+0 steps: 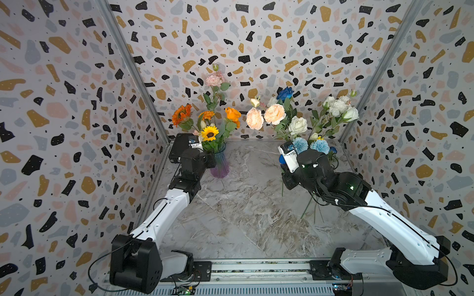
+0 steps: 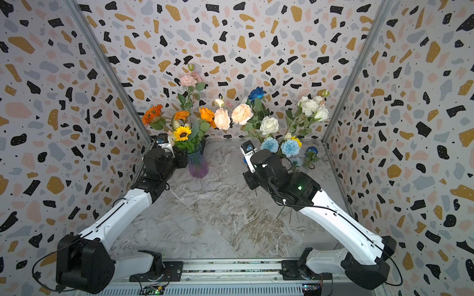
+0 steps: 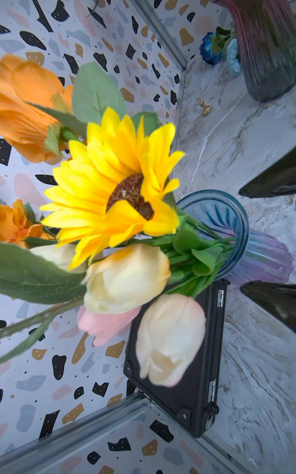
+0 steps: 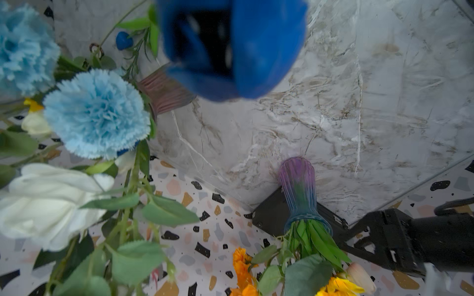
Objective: Pick out blue flowers from the vase
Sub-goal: Place the flower at the center of the board.
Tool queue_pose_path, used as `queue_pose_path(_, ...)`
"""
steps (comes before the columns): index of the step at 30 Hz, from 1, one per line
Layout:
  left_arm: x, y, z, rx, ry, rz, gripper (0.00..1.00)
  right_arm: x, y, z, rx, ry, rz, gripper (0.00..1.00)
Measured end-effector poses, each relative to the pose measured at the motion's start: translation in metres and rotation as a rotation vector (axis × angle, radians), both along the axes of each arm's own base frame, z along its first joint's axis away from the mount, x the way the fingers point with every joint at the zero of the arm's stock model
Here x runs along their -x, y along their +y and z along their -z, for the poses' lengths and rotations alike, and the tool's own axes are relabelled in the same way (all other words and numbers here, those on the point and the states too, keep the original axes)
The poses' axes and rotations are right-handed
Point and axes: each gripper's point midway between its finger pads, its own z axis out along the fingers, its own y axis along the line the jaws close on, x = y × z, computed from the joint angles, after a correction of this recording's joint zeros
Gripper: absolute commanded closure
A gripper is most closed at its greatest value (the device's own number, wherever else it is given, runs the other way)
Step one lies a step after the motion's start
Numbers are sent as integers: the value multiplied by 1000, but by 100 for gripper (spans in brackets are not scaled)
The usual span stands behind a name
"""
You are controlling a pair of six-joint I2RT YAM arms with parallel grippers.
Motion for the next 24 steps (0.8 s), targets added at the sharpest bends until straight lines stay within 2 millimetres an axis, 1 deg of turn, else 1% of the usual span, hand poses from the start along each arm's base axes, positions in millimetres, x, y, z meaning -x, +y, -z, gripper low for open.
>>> queue_pose_path(2, 7, -7, -5, -1, -6, 19, 47, 1, -20, 4, -18, 37, 64, 100)
queue_pose_path(6, 19, -29, -14, -1, -25, 78, 48, 4, -75, 7, -64, 90, 222, 100)
queue_pose_path(7, 22, -35, -15, -3, -25, 95, 47, 5, -89, 5, -80, 96, 265, 100)
queue_pose_path(10, 29, -53, -12, -12, -15, 145, 47, 9, -123, 3, -113, 110, 365, 100)
queue_pose_path(13, 35, -71, -8, -20, -2, 193, 47, 9, -147, 9, -141, 140, 445, 100)
queue_pose_path(15, 38, -83, -4, -21, 7, 226, 47, 8, -162, 19, -148, 174, 497, 100)
queue_pose_path(19, 40, -112, 10, -24, 47, 314, 46, 1, -190, 50, -168, 271, 603, 100)
queue_pose_path(22, 36, -137, 16, -19, 75, 387, 46, -3, -207, 74, -207, 346, 658, 100)
queue_pose_path(24, 30, -155, 17, -11, 86, 441, 46, -9, -213, 94, -253, 400, 677, 100)
